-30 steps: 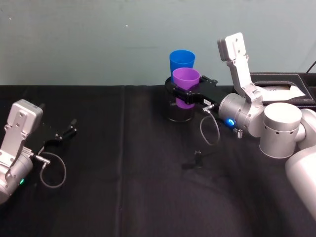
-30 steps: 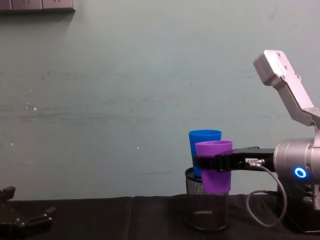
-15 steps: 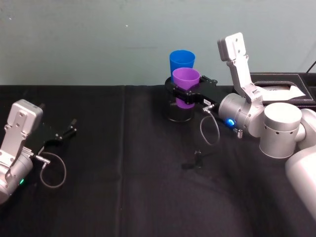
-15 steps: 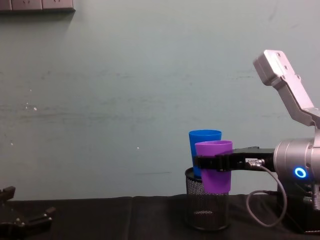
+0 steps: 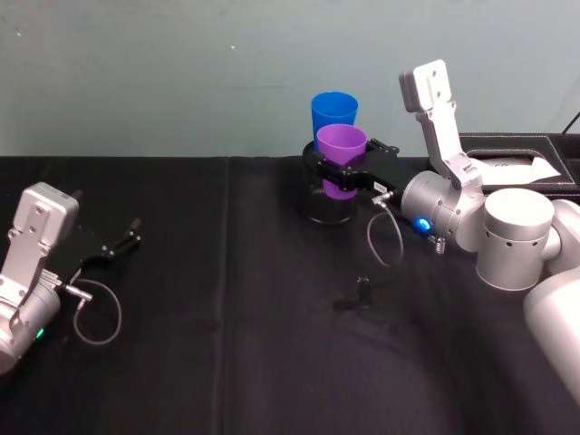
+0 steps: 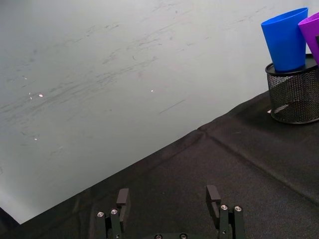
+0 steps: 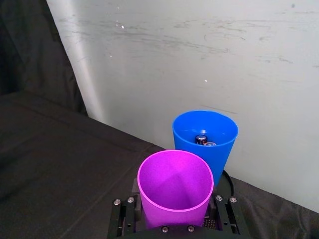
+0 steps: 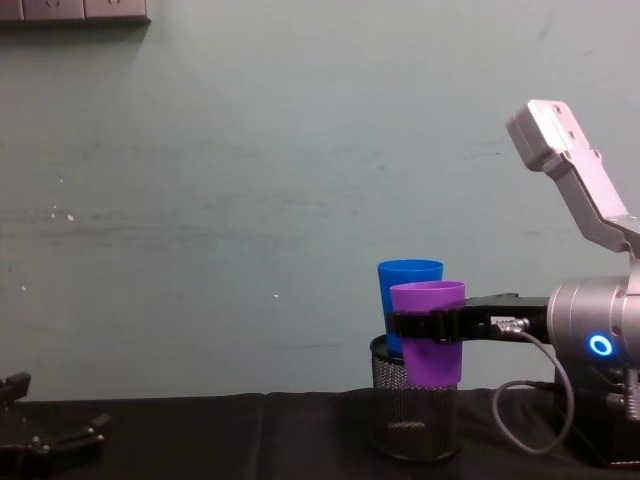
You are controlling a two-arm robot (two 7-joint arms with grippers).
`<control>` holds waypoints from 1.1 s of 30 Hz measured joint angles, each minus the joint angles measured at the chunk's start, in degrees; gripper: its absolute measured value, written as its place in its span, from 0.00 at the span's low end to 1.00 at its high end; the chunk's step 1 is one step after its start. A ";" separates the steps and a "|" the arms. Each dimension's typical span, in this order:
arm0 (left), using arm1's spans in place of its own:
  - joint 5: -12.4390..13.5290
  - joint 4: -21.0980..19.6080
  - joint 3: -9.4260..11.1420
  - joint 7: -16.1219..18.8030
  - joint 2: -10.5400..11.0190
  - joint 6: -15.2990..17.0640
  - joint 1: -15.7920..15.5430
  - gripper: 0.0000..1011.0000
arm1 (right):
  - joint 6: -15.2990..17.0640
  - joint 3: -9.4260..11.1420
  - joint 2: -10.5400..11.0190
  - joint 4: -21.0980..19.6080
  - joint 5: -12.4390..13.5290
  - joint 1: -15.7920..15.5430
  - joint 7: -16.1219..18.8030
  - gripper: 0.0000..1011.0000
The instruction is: Pick up one cup with a gripper and tap it against the other cup.
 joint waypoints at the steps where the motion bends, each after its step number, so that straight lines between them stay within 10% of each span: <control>1: 0.00 0.00 0.00 0.00 0.00 0.00 0.00 0.99 | 0.00 0.00 0.00 0.00 0.00 0.00 0.00 0.71; 33: 0.00 0.00 0.00 0.00 0.00 0.00 0.00 0.99 | 0.00 0.00 0.00 0.00 0.00 0.00 0.00 0.71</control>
